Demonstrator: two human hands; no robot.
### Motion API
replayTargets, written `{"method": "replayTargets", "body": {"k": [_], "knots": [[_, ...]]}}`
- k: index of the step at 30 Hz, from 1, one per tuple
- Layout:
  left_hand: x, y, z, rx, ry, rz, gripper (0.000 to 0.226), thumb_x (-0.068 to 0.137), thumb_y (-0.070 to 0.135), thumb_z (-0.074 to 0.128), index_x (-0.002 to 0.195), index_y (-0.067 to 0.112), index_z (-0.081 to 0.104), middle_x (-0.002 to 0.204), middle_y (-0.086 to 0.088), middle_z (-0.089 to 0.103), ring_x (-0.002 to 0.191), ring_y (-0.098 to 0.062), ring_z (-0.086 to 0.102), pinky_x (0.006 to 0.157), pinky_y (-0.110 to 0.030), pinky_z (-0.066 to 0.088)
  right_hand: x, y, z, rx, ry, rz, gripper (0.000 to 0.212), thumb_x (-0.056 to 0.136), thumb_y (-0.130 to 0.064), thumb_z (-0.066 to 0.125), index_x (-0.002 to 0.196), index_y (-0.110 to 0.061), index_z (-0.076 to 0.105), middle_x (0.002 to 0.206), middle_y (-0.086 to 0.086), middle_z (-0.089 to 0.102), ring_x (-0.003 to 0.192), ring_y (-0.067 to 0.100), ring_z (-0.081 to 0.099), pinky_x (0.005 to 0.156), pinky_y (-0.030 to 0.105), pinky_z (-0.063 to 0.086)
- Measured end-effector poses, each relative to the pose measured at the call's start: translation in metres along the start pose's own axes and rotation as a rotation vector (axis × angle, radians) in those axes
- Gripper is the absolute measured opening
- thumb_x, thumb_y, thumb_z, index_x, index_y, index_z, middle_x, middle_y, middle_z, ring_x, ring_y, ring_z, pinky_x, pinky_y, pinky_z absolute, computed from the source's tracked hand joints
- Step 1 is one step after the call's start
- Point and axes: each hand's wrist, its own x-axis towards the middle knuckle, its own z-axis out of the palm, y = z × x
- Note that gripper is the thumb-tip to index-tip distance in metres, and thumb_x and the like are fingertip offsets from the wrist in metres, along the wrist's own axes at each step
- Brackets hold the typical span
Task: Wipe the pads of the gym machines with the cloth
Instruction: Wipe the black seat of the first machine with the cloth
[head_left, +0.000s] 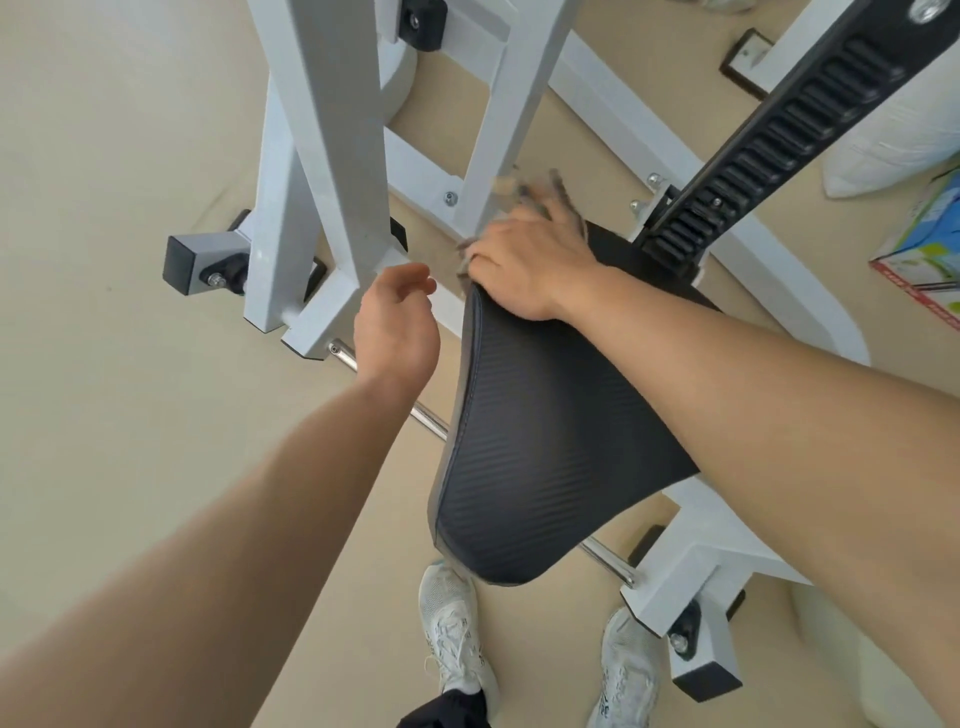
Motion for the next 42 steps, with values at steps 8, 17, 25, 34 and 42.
{"method": "replayTargets", "body": {"k": [8,17,25,34,42], "knots": [[-0.015,0.013,0.016,0.021,-0.003,0.143,0.038,0.091,0.020,0.041,0.117,0.029,0.068,0.113,0.004,0.071,0.112,-0.019,0.064,0.104,-0.041,0.049,-0.036,-0.009,0.019,0.008,0.070,-0.265,0.058,0.096,-0.045,0.016,0.123,-0.027,0.064,0.129,-0.004,0.062,0.134,0.021,0.045,0.120,0.051,0.018],[-0.020,0.034,0.052,0.650,-0.182,0.504,0.046,0.100,0.021,0.043,0.146,0.021,0.049,0.153,0.002,0.044,0.138,-0.024,0.043,0.108,-0.036,0.037,-0.042,0.076,0.022,0.274,0.101,0.291,0.062,0.099,-0.056,0.029,0.157,-0.035,0.019,0.155,0.012,0.036,0.136,0.040,0.038,0.109,0.050,0.033],[-0.045,0.037,0.092,0.952,-0.306,0.770,0.048,0.102,0.026,0.044,0.150,0.021,0.045,0.164,-0.003,0.029,0.154,-0.024,0.019,0.125,-0.043,0.013,-0.146,0.118,0.069,0.429,0.192,0.549,0.056,0.103,-0.049,0.028,0.155,-0.030,0.022,0.147,0.013,0.042,0.127,0.038,0.046,0.105,0.050,0.041],[-0.052,0.037,0.124,0.944,-0.312,0.829,0.046,0.101,0.021,0.046,0.147,0.016,0.048,0.161,-0.005,0.036,0.152,-0.024,0.025,0.124,-0.043,0.017,-0.120,0.127,0.059,0.526,0.192,0.500,0.054,0.104,-0.048,0.028,0.157,-0.035,0.023,0.162,0.002,0.031,0.137,0.032,0.044,0.103,0.047,0.041],[-0.086,0.030,0.127,0.893,-0.310,0.858,0.043,0.100,0.015,0.047,0.142,0.015,0.053,0.158,-0.004,0.041,0.149,-0.024,0.031,0.123,-0.042,0.024,-0.195,0.088,0.115,1.122,0.534,0.642,0.060,0.102,-0.033,0.034,0.159,-0.022,0.021,0.160,0.006,0.022,0.139,0.024,0.038,0.111,0.039,0.037]]}}
